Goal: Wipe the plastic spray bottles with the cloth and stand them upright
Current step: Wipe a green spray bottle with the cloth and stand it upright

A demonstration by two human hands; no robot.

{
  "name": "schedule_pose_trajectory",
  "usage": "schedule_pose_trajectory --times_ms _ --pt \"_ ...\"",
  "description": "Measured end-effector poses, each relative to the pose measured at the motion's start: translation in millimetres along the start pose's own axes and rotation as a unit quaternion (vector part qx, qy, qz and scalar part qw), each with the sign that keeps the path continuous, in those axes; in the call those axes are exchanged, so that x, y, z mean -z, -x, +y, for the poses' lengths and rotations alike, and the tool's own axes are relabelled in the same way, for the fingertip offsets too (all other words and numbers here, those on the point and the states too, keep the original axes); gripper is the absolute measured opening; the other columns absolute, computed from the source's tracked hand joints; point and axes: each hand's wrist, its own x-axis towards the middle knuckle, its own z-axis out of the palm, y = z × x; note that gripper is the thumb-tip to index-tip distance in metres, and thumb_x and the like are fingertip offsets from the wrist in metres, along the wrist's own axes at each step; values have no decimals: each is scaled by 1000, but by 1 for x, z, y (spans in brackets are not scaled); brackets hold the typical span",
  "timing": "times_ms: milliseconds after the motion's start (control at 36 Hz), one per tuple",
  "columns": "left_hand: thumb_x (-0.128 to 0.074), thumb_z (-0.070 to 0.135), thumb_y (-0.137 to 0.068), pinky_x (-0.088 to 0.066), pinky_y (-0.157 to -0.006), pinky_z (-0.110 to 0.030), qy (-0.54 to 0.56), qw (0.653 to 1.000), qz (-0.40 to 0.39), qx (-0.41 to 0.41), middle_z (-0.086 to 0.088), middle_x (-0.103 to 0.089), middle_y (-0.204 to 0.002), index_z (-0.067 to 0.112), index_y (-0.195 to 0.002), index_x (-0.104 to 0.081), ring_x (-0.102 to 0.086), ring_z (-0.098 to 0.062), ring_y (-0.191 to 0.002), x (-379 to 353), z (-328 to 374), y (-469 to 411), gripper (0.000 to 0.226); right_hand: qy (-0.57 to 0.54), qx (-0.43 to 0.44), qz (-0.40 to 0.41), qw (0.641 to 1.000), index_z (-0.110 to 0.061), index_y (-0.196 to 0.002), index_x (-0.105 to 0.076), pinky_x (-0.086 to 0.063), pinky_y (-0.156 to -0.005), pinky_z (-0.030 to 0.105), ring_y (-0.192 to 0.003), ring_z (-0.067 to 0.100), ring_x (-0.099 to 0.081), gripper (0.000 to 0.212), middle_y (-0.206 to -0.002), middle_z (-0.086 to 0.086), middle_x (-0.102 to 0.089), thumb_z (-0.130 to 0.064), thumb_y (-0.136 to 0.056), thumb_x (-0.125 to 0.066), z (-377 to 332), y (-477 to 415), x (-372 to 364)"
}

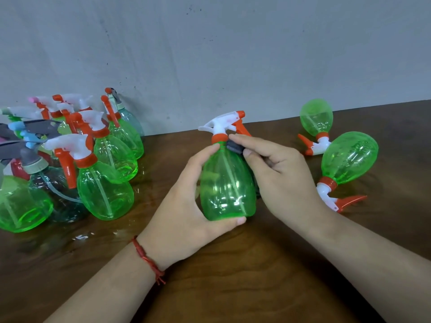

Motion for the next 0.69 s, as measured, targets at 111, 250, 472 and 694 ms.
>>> schedule_pose_trajectory --times_ms 111,250,472,694 --pt "-99 15 -72 -47 -119 -40 -15 1000 -5 -3 8 -49 -158 33 -164 -32 -55 -19 -143 0 -2 0 115 -22 -23 -46 998 -34 -134 -73 -49 -115 39 -130 2 -63 40 -130 -19 -73 -8 -110 -53 -3 0 -2" --pt "-100 15 -71 -50 -113 -29 -8 1000 9 -17 12 -53 -151 30 -159 -36 -58 -19 -139 4 -2 0 111 -58 -33 -70 995 -30 -133 -73 -47 -103 13 -124 -5 -64 40 -125 -24 -74 -4 -109 -52 -6 -1 -1" --pt "-104 27 -69 -53 -112 -46 28 990 137 16 1 -57 -150 32 -157 -38 -62 -22 -135 14 -15 -6 110 -7 29 -74 997 -24 -128 -77 -48 -116 34 -131 5 -63 40 -132 -14 -73 2 -105 -58 -3 2 -2" --pt "-102 26 -66 -54 -110 -50 52 982 175 49 0 -62 -145 38 -154 -39 -67 -22 -129 18 -24 -11 108 7 40 -71 997 -22 -125 -79 -47 -117 28 -130 -1 -62 42 -135 -14 -72 7 -102 -59 3 10 -9"
